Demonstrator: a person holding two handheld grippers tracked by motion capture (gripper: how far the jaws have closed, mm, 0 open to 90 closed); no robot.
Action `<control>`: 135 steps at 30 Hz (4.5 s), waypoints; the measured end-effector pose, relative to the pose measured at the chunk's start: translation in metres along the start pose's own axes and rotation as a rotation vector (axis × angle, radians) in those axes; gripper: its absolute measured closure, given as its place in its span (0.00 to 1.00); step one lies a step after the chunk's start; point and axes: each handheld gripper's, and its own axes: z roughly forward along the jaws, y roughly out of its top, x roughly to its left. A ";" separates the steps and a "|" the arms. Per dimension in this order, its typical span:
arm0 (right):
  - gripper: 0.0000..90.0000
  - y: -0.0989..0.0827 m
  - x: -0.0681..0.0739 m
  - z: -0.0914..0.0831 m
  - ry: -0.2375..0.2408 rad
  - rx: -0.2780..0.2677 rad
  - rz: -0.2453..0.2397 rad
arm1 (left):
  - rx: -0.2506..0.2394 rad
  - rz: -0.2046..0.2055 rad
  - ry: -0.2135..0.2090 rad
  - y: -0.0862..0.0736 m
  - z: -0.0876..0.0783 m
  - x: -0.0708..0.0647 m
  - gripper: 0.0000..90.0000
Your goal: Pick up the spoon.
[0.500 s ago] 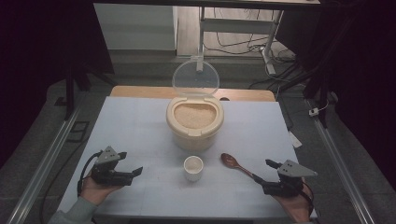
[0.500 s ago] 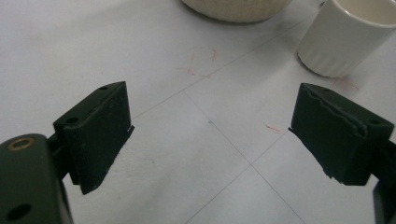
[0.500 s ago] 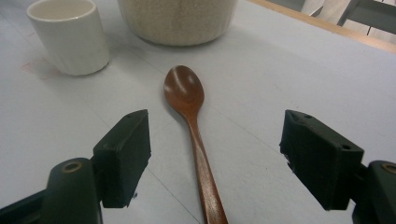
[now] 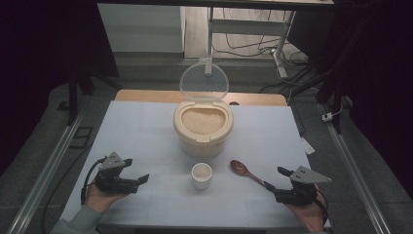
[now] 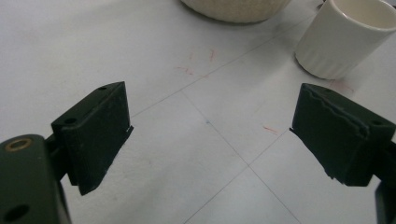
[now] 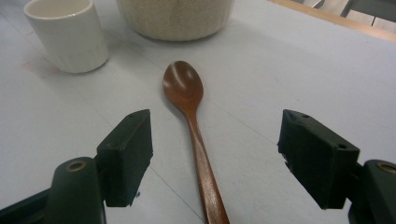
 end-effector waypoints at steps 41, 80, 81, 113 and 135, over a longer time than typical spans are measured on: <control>0.42 0.061 -0.008 0.067 0.123 0.666 -0.108 | 0.027 0.009 -0.026 -0.001 0.000 0.001 0.11; 0.89 0.048 -0.002 0.069 0.147 0.616 -0.122 | 0.046 0.019 -0.019 -0.002 0.001 0.003 0.12; 0.89 0.048 -0.002 0.069 0.147 0.616 -0.122 | 0.047 0.018 -0.019 -0.002 0.001 0.003 0.12; 0.89 0.080 0.032 0.039 0.232 0.443 -0.266 | 0.056 0.012 -0.025 -0.002 0.001 0.005 0.12; 0.89 0.118 0.075 0.057 0.313 0.398 -0.404 | 0.063 0.022 -0.038 -0.002 0.001 0.002 0.13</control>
